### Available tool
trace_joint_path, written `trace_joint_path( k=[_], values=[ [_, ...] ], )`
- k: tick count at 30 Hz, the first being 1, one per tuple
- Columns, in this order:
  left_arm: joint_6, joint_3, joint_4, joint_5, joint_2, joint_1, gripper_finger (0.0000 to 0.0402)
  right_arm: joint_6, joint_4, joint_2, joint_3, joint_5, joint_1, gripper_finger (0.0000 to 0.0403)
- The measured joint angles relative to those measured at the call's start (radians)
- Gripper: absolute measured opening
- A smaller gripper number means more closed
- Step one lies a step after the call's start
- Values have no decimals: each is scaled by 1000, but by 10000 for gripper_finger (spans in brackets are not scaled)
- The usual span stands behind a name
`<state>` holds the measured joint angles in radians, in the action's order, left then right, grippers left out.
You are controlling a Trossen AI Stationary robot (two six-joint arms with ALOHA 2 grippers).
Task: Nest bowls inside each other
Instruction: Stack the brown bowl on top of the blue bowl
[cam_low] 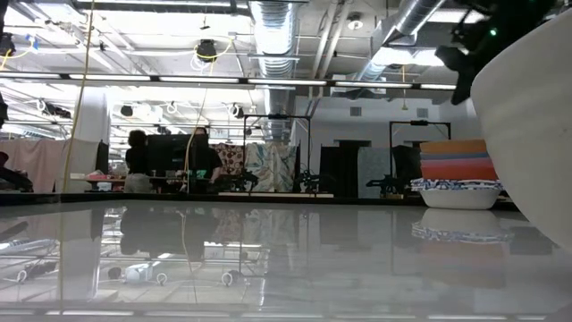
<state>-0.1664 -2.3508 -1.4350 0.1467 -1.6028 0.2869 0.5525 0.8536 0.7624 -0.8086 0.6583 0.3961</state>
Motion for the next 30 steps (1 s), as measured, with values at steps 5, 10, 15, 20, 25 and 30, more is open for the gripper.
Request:
trace_joint_path(
  k=[5, 10, 15, 20, 25, 30],
  values=[
    [-22, 0, 41, 0, 0, 0, 251, 110, -8, 14, 85, 115, -66, 14],
    [-28, 0, 50, 0, 0, 0, 251, 122, -32, 74, 128, 125, -68, 6],
    [-27, 0, 48, 0, 0, 0, 251, 121, -27, 135, 128, 132, -59, 8],
    [-23, 0, 44, 0, 0, 0, 251, 121, -38, 142, 128, 95, -49, 8],
    [-21, 0, 35, 0, 0, 0, 251, 121, -56, 105, 105, 114, -96, 8],
    [-24, 0, 38, 0, 0, 0, 251, 119, -63, 109, 119, 173, -92, 8]
  ],
)
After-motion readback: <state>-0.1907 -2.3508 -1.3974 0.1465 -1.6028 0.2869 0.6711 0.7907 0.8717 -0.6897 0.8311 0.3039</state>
